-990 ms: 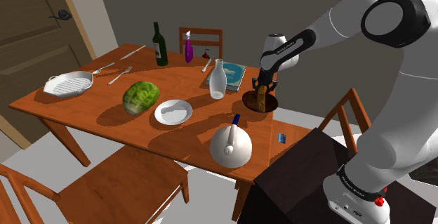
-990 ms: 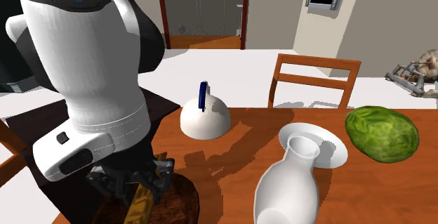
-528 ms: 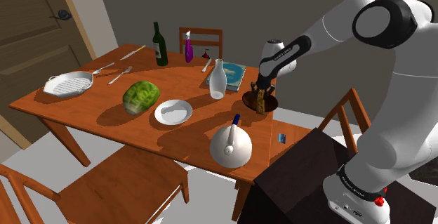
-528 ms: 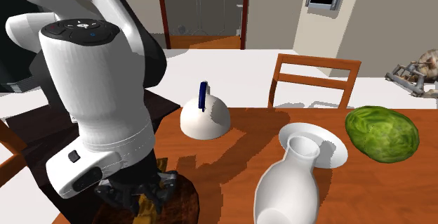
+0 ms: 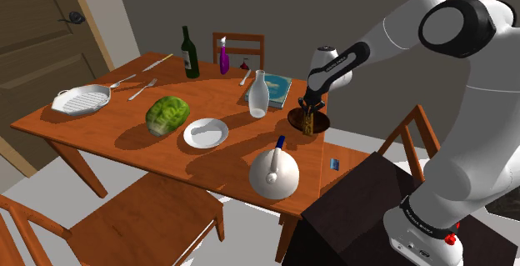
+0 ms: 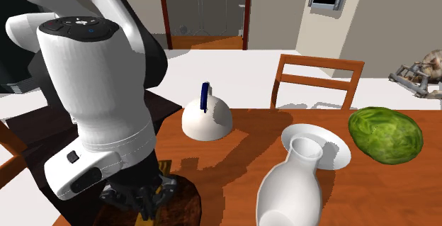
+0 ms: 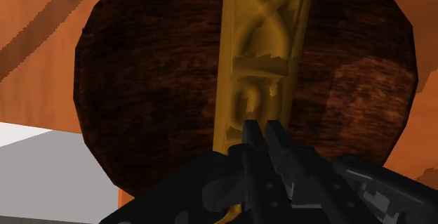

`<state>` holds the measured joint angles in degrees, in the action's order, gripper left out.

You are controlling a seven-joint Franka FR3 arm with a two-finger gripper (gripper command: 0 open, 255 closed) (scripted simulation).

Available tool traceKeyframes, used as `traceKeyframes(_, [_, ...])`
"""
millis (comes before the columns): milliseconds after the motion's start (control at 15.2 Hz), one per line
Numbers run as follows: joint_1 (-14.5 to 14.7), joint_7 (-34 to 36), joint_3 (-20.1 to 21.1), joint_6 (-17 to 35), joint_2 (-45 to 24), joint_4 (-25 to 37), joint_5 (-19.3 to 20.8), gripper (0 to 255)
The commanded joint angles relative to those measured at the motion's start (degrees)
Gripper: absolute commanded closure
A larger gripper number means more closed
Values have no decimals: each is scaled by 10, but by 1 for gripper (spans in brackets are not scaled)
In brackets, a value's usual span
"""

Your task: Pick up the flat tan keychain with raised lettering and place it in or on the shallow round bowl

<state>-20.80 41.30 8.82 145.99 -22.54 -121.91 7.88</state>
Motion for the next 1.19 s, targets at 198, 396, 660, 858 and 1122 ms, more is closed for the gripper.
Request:
traceKeyframes(198, [-2, -2, -3, 1, -20, -2, 1, 0])
traceKeyframes(396, [-2, -2, 2, -18, 2, -4, -5, 0])
traceKeyframes(660, [-7, -11, 9, -62, 43, -2, -17, 0])
traceKeyframes(858, [-7, -11, 9, -62, 43, -2, -17, 0])
traceKeyframes(1122, [-7, -11, 9, -62, 43, -2, -17, 0])
